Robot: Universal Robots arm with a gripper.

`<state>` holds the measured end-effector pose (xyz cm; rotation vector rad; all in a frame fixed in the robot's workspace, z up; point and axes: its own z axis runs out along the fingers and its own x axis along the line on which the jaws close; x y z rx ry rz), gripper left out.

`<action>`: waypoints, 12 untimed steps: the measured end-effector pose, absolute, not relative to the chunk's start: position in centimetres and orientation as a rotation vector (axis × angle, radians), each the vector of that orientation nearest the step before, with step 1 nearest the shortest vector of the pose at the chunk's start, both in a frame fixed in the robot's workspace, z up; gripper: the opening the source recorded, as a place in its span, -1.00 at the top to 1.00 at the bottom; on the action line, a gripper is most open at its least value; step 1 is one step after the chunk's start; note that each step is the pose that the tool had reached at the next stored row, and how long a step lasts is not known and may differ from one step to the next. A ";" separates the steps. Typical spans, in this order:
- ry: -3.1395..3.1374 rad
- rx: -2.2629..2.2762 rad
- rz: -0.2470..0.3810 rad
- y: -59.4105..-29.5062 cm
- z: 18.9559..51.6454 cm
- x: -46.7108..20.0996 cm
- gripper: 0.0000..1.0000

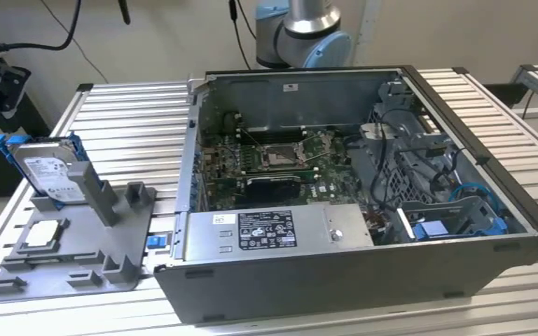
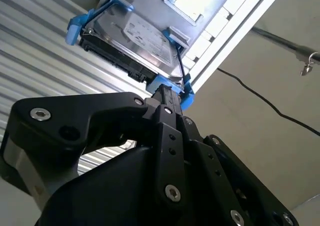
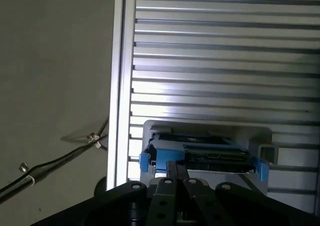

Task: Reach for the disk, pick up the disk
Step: 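Reach for the disk, then pick up the disk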

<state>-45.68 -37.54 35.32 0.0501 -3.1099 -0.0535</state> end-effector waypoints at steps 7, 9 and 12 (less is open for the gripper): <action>-3.110 0.055 -0.054 -37.8 35.3 -45.5 1.00; -3.110 0.055 -0.054 -37.8 35.3 -45.5 1.00; -3.110 0.055 -0.054 -37.9 35.3 -45.5 1.00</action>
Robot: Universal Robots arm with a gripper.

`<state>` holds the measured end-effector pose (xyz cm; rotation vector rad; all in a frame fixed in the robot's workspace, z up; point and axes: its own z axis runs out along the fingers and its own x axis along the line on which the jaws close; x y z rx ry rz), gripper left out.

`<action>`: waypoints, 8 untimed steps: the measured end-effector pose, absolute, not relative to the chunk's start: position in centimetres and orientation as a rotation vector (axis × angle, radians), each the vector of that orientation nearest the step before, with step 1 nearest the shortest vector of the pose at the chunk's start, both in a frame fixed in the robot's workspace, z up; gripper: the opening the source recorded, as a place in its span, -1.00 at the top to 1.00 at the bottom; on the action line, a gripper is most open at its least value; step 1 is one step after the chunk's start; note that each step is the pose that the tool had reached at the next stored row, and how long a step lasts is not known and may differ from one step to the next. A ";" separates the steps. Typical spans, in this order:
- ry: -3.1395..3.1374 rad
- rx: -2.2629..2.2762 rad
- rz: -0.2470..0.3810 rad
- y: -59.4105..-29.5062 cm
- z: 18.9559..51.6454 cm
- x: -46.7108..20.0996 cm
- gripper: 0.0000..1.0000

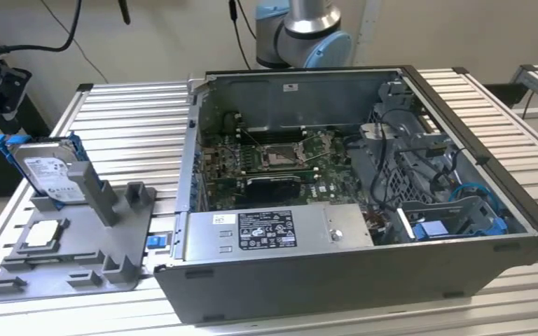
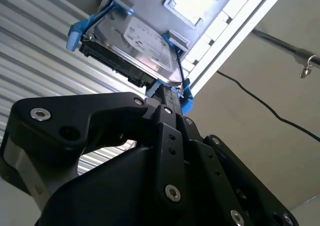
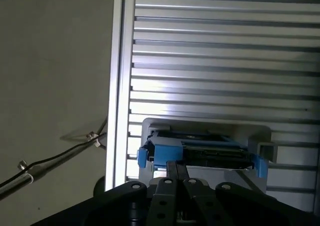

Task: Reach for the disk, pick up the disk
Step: 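Pick up the disk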

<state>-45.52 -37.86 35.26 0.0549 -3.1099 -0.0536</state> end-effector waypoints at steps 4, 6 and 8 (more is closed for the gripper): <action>-3.108 0.096 -0.053 -37.9 35.3 -45.5 1.00; -3.107 0.133 -0.052 -37.9 35.3 -45.5 1.00; -3.104 0.172 -0.052 -37.9 35.3 -45.5 1.00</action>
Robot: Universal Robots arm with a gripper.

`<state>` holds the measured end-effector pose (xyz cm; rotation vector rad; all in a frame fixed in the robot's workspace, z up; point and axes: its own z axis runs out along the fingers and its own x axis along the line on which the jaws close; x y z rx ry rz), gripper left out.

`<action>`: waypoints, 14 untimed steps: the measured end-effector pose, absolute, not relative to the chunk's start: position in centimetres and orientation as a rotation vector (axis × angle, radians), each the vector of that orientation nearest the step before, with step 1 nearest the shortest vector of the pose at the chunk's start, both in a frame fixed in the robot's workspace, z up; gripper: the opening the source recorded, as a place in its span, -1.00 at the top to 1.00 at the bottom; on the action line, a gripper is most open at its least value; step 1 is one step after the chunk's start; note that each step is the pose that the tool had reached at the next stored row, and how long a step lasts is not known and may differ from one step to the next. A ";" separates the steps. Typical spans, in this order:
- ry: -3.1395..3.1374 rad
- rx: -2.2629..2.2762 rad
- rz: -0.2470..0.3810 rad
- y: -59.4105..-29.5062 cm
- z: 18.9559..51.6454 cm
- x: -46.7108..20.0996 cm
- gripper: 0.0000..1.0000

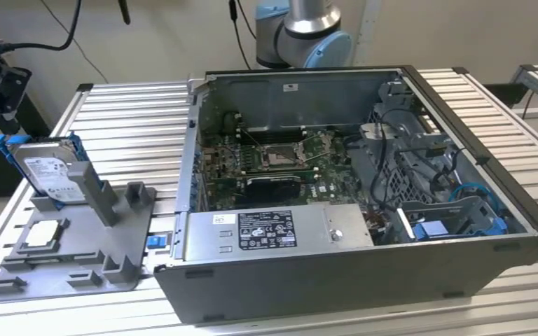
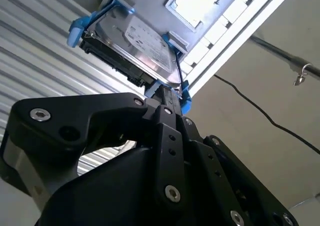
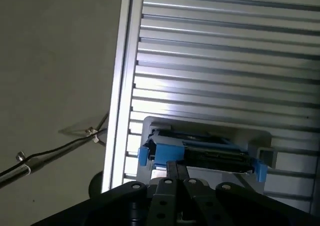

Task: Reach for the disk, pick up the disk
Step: 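Pick up the disk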

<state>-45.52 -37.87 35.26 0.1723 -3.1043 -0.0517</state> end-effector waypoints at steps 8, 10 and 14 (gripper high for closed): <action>-3.088 0.348 -0.049 -37.9 35.3 -45.5 1.00; -3.081 0.396 -0.048 -37.9 35.3 -45.5 1.00; -3.067 0.490 -0.046 -37.9 35.3 -45.5 1.00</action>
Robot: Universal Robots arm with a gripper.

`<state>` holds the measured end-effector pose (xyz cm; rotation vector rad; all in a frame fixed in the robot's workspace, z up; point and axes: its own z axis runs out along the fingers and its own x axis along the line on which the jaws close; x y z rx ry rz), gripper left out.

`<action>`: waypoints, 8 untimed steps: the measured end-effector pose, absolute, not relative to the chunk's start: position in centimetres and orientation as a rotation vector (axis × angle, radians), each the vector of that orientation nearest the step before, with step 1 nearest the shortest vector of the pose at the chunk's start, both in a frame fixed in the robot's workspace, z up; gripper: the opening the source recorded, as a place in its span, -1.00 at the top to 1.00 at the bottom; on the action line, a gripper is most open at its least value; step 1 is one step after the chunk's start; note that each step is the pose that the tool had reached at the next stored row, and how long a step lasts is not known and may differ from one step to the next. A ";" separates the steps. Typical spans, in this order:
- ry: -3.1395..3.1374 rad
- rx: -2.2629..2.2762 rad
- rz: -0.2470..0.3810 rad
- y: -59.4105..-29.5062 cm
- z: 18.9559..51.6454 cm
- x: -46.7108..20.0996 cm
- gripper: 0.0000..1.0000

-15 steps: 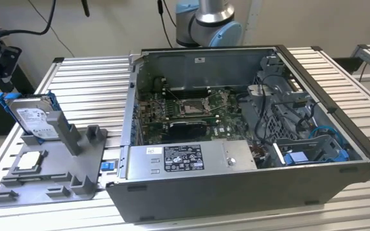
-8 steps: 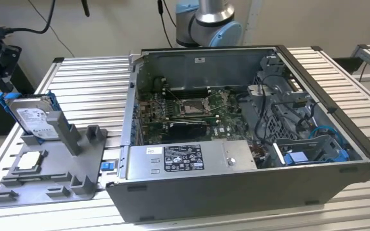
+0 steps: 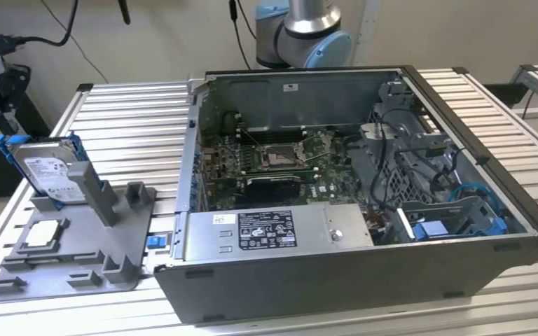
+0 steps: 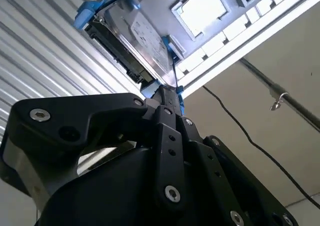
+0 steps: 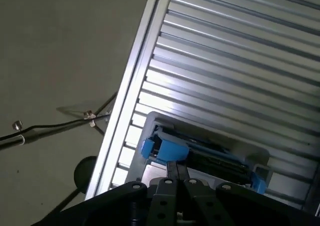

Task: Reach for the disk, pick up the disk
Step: 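Pick up the disk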

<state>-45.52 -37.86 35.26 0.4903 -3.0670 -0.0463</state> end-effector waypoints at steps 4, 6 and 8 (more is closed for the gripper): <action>-3.050 0.584 -0.045 -37.9 35.3 -45.5 1.00; -3.040 0.633 -0.044 -37.9 35.3 -45.5 1.00; -3.029 0.679 -0.043 -37.9 35.3 -45.5 1.00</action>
